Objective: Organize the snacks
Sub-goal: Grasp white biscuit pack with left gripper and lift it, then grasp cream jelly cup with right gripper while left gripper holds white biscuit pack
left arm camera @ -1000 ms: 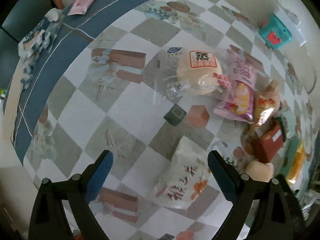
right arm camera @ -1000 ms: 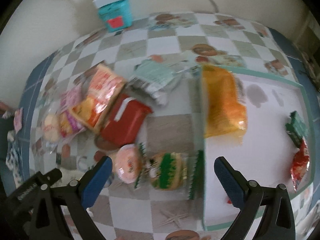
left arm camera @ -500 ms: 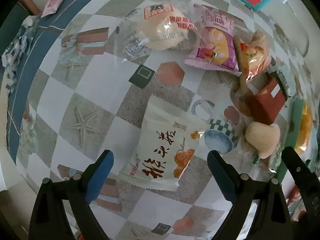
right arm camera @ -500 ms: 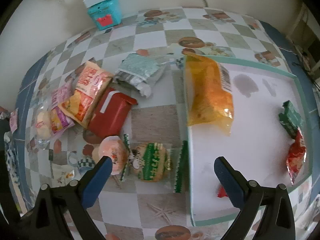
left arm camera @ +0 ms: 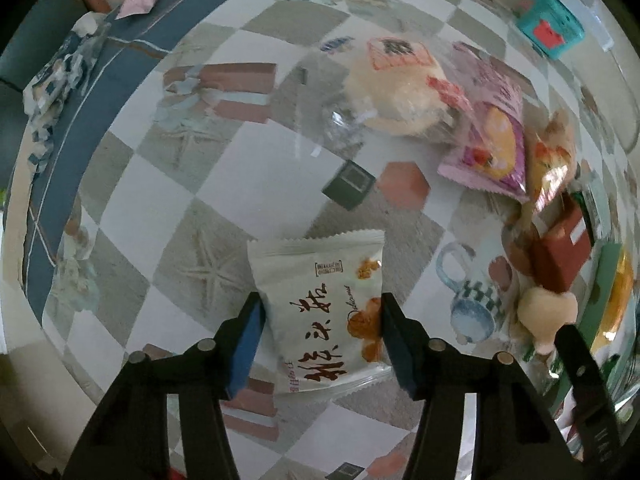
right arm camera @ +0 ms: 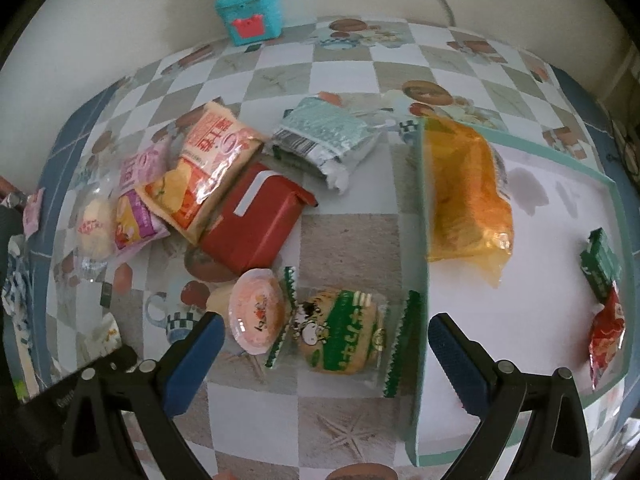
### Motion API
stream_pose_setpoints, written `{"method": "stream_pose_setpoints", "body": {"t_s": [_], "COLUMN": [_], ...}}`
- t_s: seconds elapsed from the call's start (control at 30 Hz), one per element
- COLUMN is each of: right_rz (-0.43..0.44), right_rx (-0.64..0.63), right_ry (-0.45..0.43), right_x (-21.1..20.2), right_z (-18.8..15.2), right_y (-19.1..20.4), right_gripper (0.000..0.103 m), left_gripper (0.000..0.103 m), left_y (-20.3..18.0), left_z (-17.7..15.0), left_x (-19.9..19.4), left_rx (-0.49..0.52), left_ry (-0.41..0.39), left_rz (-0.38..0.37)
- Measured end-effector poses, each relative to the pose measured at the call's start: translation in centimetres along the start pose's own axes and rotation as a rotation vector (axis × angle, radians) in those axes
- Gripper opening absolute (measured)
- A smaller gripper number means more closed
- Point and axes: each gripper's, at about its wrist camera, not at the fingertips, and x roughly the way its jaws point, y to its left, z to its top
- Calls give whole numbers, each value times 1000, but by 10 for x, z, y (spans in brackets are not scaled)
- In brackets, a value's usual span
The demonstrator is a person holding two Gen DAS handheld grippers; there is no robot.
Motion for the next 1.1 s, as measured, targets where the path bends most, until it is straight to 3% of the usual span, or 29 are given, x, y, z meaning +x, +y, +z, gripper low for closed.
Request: {"method": "stream_pose_setpoints", "body": {"t_s": [0.17,0.4,0.7,0.8,1.1], "right_rz": [19,37,6,37,22], "right_rx": [-57,-152,-235,-259,-348], "right_ry": [-16,-65,-105,-97,-112], "right_x": [1,2,9,12,13], "right_z": [-1,-6,-7,-8,-17], "right_y": [15,42,55,60,80], "right_gripper": [103,100,75,61,59], "left_gripper": [59,59,59,59,59], "left_y": [24,50,62,63,66], "left_z": [5,12,23,25,29], "left_x": [-6,-5,-14,-13,-16], "left_rx": [-96,-169,-152,-151,-152], "left_ry": [-23,-16,-8,-6,-5], "left_rz": [42,22,4,3,-4]}}
